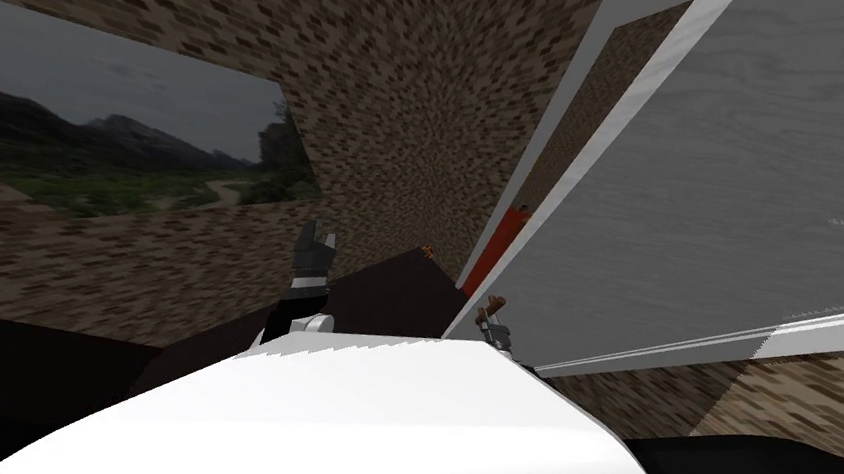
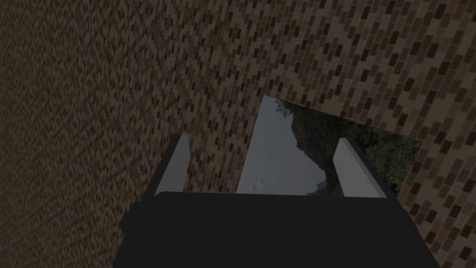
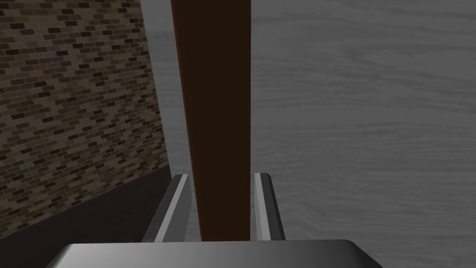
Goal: Pull the door open
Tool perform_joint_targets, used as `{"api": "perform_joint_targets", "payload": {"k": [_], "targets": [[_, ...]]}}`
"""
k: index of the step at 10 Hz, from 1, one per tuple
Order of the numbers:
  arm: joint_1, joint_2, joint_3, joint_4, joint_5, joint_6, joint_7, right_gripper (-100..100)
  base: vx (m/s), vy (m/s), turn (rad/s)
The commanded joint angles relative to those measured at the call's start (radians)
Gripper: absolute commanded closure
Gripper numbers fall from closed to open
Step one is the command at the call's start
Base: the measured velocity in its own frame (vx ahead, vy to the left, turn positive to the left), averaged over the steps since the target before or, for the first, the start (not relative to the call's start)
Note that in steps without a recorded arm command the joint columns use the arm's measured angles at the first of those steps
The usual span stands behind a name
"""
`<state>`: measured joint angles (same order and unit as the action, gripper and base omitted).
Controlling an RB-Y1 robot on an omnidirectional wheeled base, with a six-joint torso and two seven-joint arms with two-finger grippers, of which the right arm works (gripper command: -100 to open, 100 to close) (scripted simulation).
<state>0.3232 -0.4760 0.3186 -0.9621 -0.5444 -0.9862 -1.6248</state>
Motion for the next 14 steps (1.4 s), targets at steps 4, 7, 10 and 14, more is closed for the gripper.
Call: {"api": "perform_joint_targets", "payload": {"k": [4, 7, 10, 14], "targets": [[0.022, -0.034, 0.04, 0.024, 0.023, -0.058, -0.046, 100, -0.194, -0.031, 0.107], [0.033, -0.054, 0.06, 0.034, 0.034, -0.088, -0.07, 100, -0.191, -0.041, 0.098], [0.026, -0.057, 0.068, 0.047, 0.04, -0.097, -0.079, 100, -0.155, -0.029, 0.103], [0.02, -0.073, 0.084, 0.072, 0.052, -0.125, -0.104, 100, -0.203, -0.05, 0.129]]}}
